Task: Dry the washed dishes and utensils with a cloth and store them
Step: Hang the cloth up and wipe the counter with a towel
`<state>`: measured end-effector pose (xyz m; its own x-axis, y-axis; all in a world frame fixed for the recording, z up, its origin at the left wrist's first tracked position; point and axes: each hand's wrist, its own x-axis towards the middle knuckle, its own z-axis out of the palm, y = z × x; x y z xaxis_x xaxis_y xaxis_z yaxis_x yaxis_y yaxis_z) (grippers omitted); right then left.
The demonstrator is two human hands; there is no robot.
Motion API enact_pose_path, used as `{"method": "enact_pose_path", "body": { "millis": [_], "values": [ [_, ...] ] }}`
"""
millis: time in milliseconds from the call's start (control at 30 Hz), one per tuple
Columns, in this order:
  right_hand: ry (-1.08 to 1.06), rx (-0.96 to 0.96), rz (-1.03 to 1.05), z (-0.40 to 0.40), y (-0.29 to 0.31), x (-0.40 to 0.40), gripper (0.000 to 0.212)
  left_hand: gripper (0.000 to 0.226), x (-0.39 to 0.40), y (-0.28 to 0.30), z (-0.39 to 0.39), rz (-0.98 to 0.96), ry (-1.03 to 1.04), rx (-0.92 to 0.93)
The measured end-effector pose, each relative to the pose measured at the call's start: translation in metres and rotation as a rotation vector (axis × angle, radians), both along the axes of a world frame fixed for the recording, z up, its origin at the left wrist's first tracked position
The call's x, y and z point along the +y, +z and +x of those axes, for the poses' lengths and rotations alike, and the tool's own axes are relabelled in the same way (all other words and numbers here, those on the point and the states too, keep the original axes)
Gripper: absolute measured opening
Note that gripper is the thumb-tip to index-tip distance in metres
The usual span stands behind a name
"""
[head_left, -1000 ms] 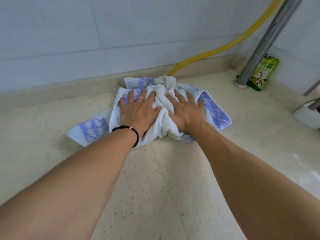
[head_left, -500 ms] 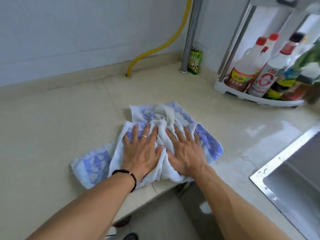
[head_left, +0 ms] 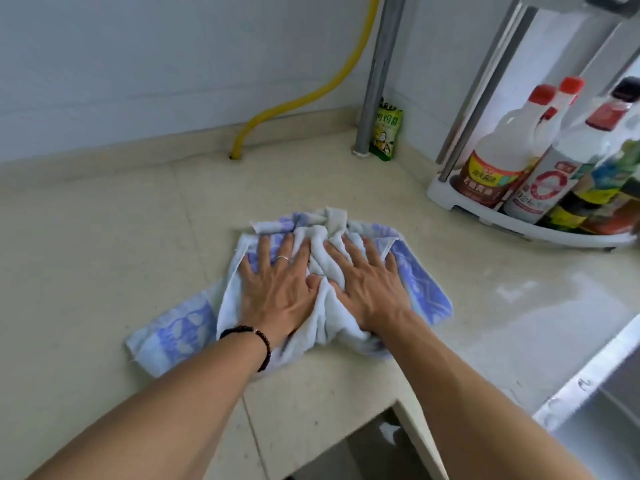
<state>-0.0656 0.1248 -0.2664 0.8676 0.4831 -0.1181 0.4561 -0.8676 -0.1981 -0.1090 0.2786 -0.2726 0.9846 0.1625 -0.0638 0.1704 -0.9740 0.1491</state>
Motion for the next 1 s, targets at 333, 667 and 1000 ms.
{"method": "enact_pose_path", "body": {
  "millis": [333, 667, 1000],
  "values": [
    [-0.047, -0.129, -0.079, 0.224, -0.013, 0.083, 0.062, 0.06, 0.086, -0.011, 0.23, 0.021, -0.027, -0.061],
    [-0.065, -0.083, 0.046, 0.124, -0.006, 0.039, 0.068, 0.084, 0.059, -0.006, 0.148, 0.016, -0.209, -0.028],
    [-0.159, -0.012, -0.003, -0.071, 0.005, -0.07, 0.089, 0.081, -0.054, -0.007, -0.02, 0.068, -0.313, -0.007]
  ]
}}
